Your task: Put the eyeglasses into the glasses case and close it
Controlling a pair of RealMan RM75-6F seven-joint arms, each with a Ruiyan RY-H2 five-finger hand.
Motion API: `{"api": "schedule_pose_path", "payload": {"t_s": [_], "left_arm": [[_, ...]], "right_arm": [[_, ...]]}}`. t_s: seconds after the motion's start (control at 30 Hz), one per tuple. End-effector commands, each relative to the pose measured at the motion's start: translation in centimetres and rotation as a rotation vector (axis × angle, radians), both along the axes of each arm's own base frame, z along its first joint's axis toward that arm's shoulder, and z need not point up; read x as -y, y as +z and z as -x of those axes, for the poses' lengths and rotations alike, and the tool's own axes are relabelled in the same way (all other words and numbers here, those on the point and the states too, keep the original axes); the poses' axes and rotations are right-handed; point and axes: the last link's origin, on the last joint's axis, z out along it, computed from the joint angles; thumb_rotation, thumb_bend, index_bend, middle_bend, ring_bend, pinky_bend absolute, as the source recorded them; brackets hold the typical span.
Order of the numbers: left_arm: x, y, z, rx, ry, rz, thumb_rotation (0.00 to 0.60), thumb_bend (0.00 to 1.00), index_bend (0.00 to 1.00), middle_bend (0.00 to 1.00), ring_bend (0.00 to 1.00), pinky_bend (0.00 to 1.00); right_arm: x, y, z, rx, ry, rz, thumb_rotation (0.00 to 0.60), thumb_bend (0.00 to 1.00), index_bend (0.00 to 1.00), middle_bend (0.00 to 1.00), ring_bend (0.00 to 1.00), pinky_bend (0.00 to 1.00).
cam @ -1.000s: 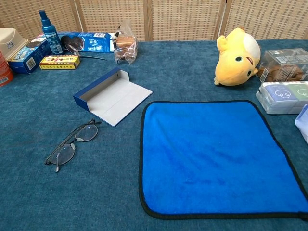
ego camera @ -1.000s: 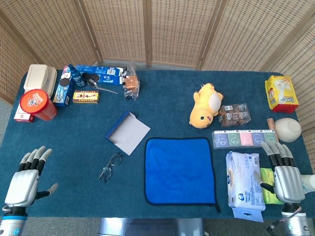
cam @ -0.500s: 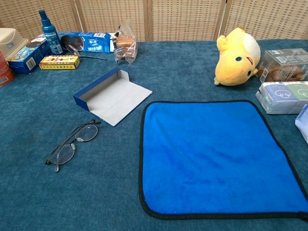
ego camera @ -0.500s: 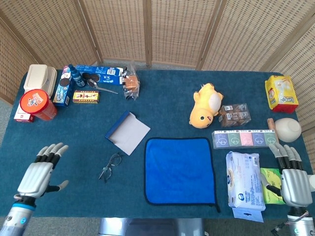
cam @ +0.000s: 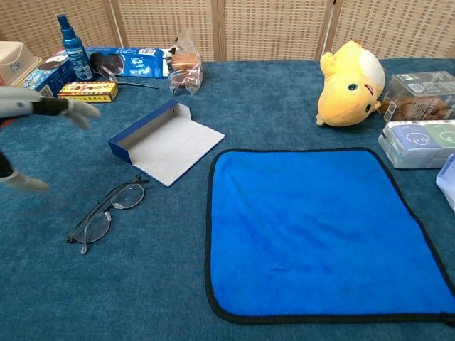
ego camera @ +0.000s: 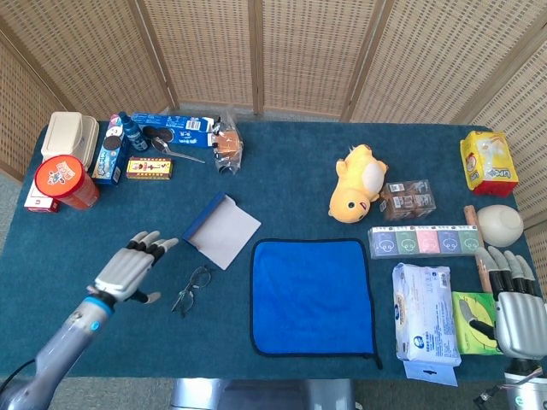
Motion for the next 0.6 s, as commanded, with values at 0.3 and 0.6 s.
{"api": "schedule_pose_path", "payload": {"t_s": [0.3, 0.6], "left_arm": [[-3.6, -4.7, -2.2, -0.063, -0.046, 0.068, 0.6, 0.16, 0.0, 0.17, 0.0, 0.0], [-4.2, -5.6, -2.5, -0.064, -0.039, 0.098, 0.596, 0.16, 0.0, 0.19, 0.0, 0.0]], "right_arm": [[-0.3, 0.5, -0.1, -0.014, -0.018, 0.021, 0.6, 0.29, 0.1, 0.09, 0.0, 0.07], [-0.4, 0.8, -0.4, -0.02, -0.018, 0.027, 0.599, 0.29, 0.1, 0.09, 0.0, 0.07]]}}
